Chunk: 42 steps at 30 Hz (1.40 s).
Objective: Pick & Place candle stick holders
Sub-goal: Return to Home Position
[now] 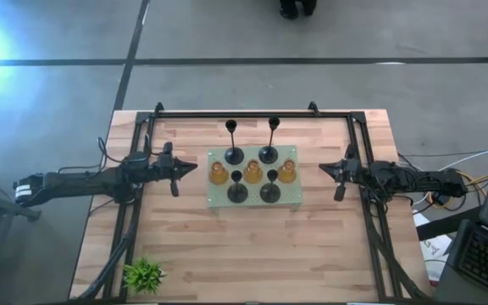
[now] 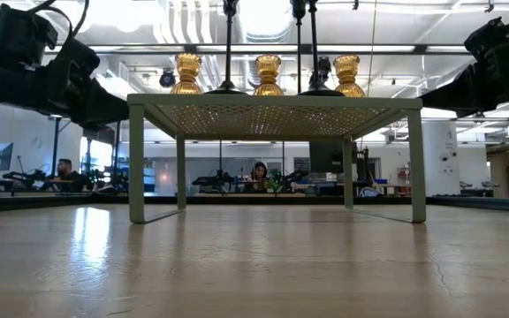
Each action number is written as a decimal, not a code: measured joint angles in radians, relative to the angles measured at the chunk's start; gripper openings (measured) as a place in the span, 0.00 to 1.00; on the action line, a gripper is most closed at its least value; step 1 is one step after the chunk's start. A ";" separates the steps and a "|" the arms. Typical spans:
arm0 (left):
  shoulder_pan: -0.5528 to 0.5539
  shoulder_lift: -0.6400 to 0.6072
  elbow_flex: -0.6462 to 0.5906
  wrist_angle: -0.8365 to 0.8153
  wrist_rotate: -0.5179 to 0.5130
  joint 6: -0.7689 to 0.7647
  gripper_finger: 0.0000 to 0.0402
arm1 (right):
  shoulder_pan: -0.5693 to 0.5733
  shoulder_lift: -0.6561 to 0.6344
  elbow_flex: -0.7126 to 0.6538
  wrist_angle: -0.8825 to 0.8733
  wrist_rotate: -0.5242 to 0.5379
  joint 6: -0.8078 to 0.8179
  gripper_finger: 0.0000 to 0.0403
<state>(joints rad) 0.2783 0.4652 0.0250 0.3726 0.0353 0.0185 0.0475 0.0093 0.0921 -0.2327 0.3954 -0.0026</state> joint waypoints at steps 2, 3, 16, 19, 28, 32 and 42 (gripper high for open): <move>0.000 0.000 -0.001 -0.007 0.000 0.000 0.03 | 0.000 0.000 0.000 0.000 -0.001 0.000 0.02; 0.000 -0.001 -0.004 -0.007 0.000 0.000 0.03 | 0.000 -0.001 0.000 0.000 -0.001 0.001 0.02; -0.003 -0.117 -0.014 -0.363 -0.023 -0.001 0.03 | -0.001 -0.009 -0.083 0.297 -0.004 0.002 0.02; -0.005 -0.158 -0.015 -0.358 -0.036 0.000 0.03 | -0.001 -0.009 -0.083 0.295 -0.004 0.003 0.02; -0.018 -0.326 -0.017 -0.365 -0.037 0.000 0.03 | -0.071 -0.009 -0.083 0.295 -0.004 0.003 0.02; -0.018 -0.392 -0.017 -0.369 -0.038 0.000 0.03 | -0.116 -0.009 -0.083 0.296 -0.003 0.003 0.02; -0.018 -0.464 -0.019 -0.373 -0.039 0.000 0.03 | -0.185 -0.009 -0.083 0.296 -0.002 0.002 0.02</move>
<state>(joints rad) 0.2600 0.0009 0.0063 -0.0002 -0.0032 0.0181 -0.1380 0.0002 0.0090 0.0631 0.3933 -0.0005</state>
